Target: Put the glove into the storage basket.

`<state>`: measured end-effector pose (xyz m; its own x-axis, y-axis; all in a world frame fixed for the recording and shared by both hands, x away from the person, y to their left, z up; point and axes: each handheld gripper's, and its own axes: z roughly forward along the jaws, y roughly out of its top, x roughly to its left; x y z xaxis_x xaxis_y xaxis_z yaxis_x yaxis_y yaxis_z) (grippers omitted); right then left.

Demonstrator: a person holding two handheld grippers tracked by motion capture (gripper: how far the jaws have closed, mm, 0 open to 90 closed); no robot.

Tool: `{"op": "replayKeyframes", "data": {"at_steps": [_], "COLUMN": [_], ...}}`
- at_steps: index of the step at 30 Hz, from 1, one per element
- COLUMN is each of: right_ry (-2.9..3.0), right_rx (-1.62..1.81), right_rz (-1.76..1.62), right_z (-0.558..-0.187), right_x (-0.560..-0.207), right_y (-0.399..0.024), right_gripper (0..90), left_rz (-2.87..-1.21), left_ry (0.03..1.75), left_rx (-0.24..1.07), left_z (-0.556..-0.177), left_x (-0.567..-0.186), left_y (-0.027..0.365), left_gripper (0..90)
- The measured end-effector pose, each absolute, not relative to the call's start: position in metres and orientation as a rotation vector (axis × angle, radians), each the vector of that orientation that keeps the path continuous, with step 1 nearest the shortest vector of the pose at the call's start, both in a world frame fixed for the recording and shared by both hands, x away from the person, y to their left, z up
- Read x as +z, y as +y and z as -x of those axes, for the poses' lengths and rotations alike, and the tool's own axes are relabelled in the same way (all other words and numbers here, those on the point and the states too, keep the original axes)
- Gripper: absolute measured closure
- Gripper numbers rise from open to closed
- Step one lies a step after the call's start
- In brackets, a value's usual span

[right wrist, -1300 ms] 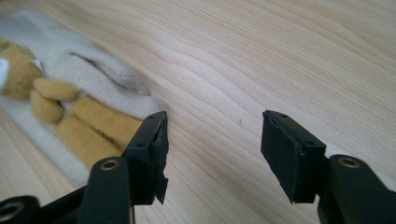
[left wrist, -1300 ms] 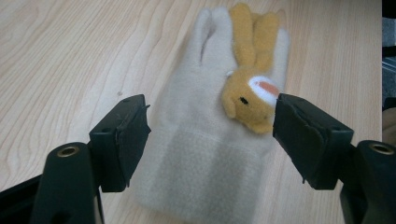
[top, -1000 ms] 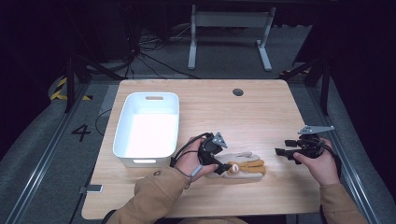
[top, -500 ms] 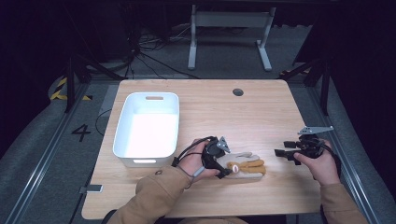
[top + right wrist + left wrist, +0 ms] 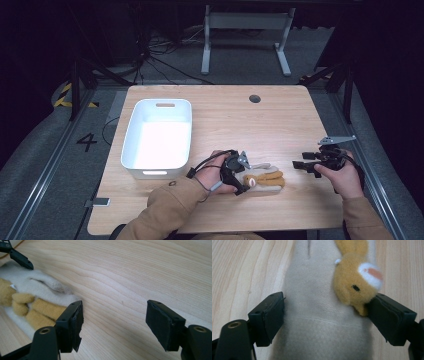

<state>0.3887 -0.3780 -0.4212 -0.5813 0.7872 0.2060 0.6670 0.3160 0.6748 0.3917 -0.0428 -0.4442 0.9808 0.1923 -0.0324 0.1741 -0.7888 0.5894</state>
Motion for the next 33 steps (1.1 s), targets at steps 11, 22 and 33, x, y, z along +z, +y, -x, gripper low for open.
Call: {"op": "replayKeyframes", "data": {"at_steps": [11, 22, 33], "right_ry": [2.405, 2.403, 2.405], "right_rx": [1.113, 1.119, 1.115], "right_rz": [-1.363, -1.366, -1.37], "right_z": [-0.384, -0.383, -0.384], "right_x": [-0.422, -0.423, -0.424], "right_y": [-0.382, -0.382, -0.381], "right_gripper": [30.1, 29.8, 29.6], "left_rz": [-2.519, -2.54, -2.488], "left_ry": [0.252, 0.197, 0.195], "left_rx": [0.011, 0.049, 0.054], "left_z": [-0.395, -0.392, -0.394], "left_x": [-0.453, -0.458, -0.46], "left_y": [-0.054, -0.058, -0.055], "left_gripper": [15.8, 11.4, 18.0]}}
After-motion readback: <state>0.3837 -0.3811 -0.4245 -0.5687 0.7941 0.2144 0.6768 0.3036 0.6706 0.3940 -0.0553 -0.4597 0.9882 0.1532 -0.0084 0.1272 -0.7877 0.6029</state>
